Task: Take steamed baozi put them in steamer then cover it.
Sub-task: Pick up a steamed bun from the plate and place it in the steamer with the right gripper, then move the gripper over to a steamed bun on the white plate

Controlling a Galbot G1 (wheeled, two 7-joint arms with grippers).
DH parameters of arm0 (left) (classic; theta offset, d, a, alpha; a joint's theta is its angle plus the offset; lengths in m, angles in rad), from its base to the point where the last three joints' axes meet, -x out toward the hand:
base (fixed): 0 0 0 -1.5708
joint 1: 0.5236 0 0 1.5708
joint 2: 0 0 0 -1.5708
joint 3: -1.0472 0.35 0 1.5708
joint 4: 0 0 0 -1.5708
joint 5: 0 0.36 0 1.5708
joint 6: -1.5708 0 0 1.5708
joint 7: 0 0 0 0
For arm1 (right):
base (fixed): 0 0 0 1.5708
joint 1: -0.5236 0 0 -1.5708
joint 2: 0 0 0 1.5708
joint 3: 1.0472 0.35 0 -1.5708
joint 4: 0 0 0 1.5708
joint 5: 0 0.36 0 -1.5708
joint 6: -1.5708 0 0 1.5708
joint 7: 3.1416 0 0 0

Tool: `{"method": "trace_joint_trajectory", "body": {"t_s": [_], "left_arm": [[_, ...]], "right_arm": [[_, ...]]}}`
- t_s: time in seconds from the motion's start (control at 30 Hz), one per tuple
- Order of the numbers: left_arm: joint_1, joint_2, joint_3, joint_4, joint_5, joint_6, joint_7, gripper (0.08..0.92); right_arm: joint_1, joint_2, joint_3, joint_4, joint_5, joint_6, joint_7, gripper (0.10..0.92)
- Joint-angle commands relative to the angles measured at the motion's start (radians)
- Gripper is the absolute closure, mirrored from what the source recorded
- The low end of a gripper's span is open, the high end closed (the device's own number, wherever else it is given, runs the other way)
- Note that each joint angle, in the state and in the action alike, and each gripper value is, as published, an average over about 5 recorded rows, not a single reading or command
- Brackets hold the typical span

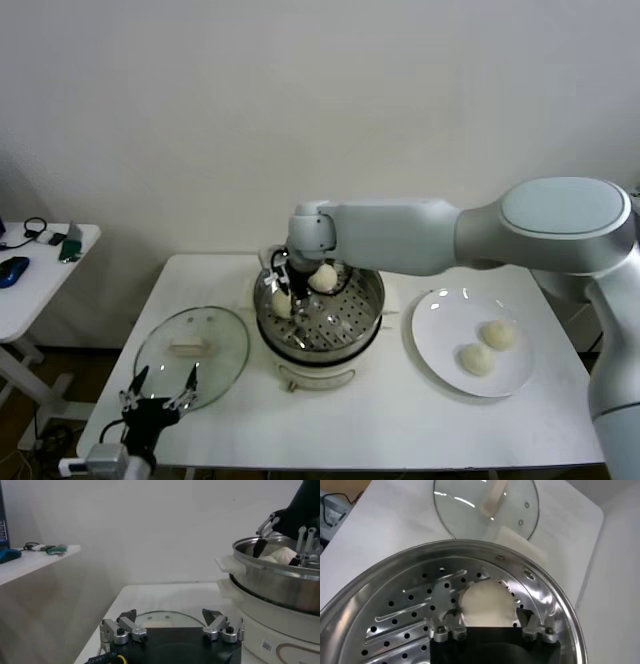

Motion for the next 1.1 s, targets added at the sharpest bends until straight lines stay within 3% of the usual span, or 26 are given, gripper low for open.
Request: {"method": "trace_joint_trajectory", "body": {"t_s": [0.03, 0.23, 0.4, 0.57, 0.8, 1.1], "left_arm": [[0.000, 0.003, 0.002, -0.004, 0.002, 0.001, 0.000, 0.177], [-0.009, 0.006, 0.007, -0.005, 0.005, 0.006, 0.001, 0.177], [-0.013, 0.006, 0.011, -0.005, 0.006, 0.006, 0.001, 0.177], [-0.018, 0.004, 0.013, -0.004, 0.009, 0.009, 0.002, 0.177], [-0.013, -0.002, 0.011, -0.012, 0.020, 0.012, 0.004, 0.177], [0.008, -0.012, 0.004, -0.019, 0.025, 0.007, 0.002, 0.177]], "right_arm": [[0.139, -0.137, -0.021, 0.103, 0.013, 0.040, -0.059, 0.206], [0.360, -0.439, -0.162, 0.252, 0.047, 0.137, -0.201, 0.203], [0.457, -0.670, -0.327, 0.319, -0.025, 0.190, -0.252, 0.203], [0.355, -0.837, -0.371, 0.320, -0.139, 0.195, -0.237, 0.203], [0.114, -0.902, -0.259, 0.255, -0.255, 0.176, -0.209, 0.203], [-0.174, -0.875, -0.043, 0.167, -0.343, 0.151, -0.180, 0.203]]}}
